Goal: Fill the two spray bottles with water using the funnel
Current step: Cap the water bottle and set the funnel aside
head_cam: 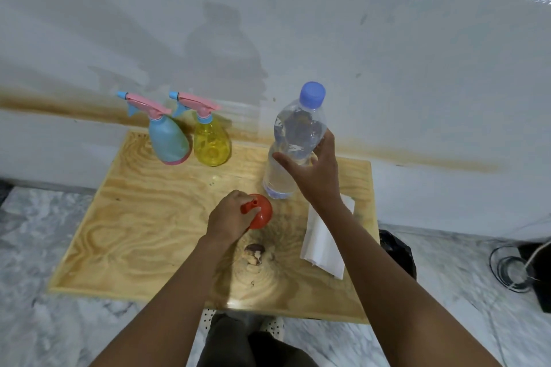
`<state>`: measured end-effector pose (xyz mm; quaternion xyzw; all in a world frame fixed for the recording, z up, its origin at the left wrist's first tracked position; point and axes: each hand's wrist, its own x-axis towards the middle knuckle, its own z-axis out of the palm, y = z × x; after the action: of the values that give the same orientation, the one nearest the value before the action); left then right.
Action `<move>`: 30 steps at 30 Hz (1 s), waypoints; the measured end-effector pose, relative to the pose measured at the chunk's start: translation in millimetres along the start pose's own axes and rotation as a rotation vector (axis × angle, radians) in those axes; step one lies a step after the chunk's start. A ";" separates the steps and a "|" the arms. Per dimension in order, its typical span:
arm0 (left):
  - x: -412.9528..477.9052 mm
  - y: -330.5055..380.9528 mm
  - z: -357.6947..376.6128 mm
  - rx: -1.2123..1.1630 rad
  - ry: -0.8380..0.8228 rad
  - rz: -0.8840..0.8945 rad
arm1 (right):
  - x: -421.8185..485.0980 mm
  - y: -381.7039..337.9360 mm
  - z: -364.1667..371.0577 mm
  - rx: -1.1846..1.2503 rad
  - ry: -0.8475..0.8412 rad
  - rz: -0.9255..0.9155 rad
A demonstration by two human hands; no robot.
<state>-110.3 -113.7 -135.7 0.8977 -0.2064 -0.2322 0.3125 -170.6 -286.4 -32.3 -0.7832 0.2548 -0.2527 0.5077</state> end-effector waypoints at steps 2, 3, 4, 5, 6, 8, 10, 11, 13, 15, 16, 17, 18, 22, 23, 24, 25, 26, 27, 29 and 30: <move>-0.2 -1.0 -2.0 -0.012 0.045 -0.013 | 2.3 -1.6 1.5 -0.002 0.027 0.000; 0.5 -1.8 -4.0 -0.012 0.064 -0.022 | 3.6 -2.6 2.3 -0.005 0.043 0.001; 1.6 -2.1 -6.6 -0.010 0.079 -0.029 | 4.8 -4.0 2.8 -0.009 0.060 0.004; 3.7 -2.3 -9.6 -0.009 0.096 -0.032 | 6.2 -5.4 3.1 -0.012 0.076 0.007; 7.0 -1.8 -13.0 -0.011 0.117 -0.032 | 7.9 -6.8 3.3 -0.014 0.090 0.011; 16.9 1.2 -20.7 -0.014 0.148 -0.035 | 12.1 -9.5 4.1 -0.013 0.118 0.023; 30.7 8.2 -28.2 -0.010 0.166 -0.044 | 17.4 -11.5 5.5 -0.018 0.144 0.033; 38.6 12.8 -31.2 -0.006 0.168 -0.047 | 20.5 -12.2 6.2 -0.022 0.152 0.038; 54.5 21.9 -34.8 0.000 0.163 -0.049 | 27.7 -13.8 7.2 -0.026 0.165 0.049; 70.9 29.5 -35.3 0.008 0.150 -0.059 | 36.0 -15.0 8.2 -0.034 0.182 0.046; 78.8 32.7 -34.9 0.014 0.145 -0.069 | 40.2 -15.5 8.7 -0.042 0.190 0.039; 86.2 35.3 -33.9 0.019 0.144 -0.082 | 44.3 -16.3 9.3 -0.044 0.196 0.034; 93.0 37.1 -32.6 0.024 0.148 -0.093 | 48.7 -17.1 10.1 -0.042 0.202 0.033; 110.2 40.2 -29.3 0.058 0.180 -0.109 | 63.8 -19.7 13.3 -0.024 0.220 0.036; 112.7 40.0 -28.6 0.063 0.185 -0.112 | 66.6 -19.9 13.8 -0.023 0.217 0.040; 114.7 39.2 -27.8 0.066 0.187 -0.115 | 68.4 -20.2 14.0 -0.020 0.212 0.044; 116.4 38.5 -26.9 0.069 0.185 -0.116 | 69.5 -19.4 14.3 -0.016 0.207 0.046; 117.9 37.3 -25.9 0.068 0.184 -0.116 | 69.7 -18.1 14.5 -0.015 0.197 0.048; 118.9 36.8 -25.1 0.063 0.183 -0.114 | 69.1 -16.7 15.0 -0.014 0.187 0.047; 119.4 37.2 -24.3 0.059 0.183 -0.101 | 66.5 -13.4 15.8 -0.005 0.175 0.046; 119.6 36.6 -23.9 0.060 0.184 -0.097 | 65.2 -12.0 15.9 0.008 0.176 0.045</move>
<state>-8.9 -190.7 -129.4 0.9331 -0.1401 -0.1574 0.2915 -110.1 -314.3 -18.0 -0.7499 0.3153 -0.3101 0.4919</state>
